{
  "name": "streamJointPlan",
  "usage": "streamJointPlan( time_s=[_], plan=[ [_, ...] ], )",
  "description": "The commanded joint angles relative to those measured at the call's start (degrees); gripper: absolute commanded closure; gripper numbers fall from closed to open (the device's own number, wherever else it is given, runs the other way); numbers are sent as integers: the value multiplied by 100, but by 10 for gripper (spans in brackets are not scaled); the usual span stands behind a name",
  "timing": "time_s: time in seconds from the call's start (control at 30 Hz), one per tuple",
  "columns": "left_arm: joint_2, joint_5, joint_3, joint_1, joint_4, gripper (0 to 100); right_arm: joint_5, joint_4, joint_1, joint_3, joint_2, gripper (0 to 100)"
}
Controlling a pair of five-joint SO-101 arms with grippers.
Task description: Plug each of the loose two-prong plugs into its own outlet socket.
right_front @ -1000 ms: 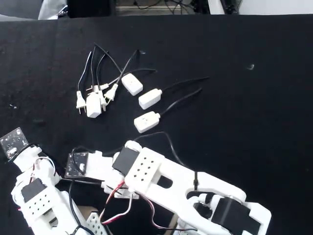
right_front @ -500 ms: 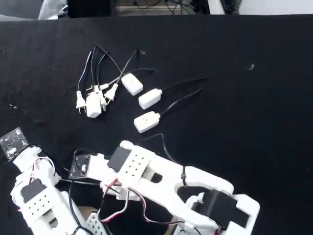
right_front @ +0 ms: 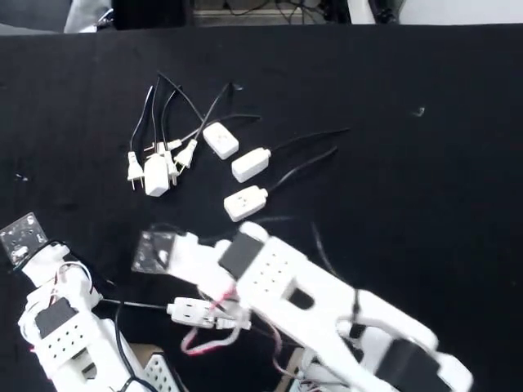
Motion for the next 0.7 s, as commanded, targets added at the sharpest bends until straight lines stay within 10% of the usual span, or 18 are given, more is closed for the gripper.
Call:
streamJointPlan(
  time_s=[0.0, 0.67],
  plan=[
    [-35, 44, -136, -13, -62, 967, -9, -202, 97, 655, -708, 885],
    [-35, 53, -136, -4, -70, 967, -26, -2277, -466, 2642, -857, 779]
  ],
)
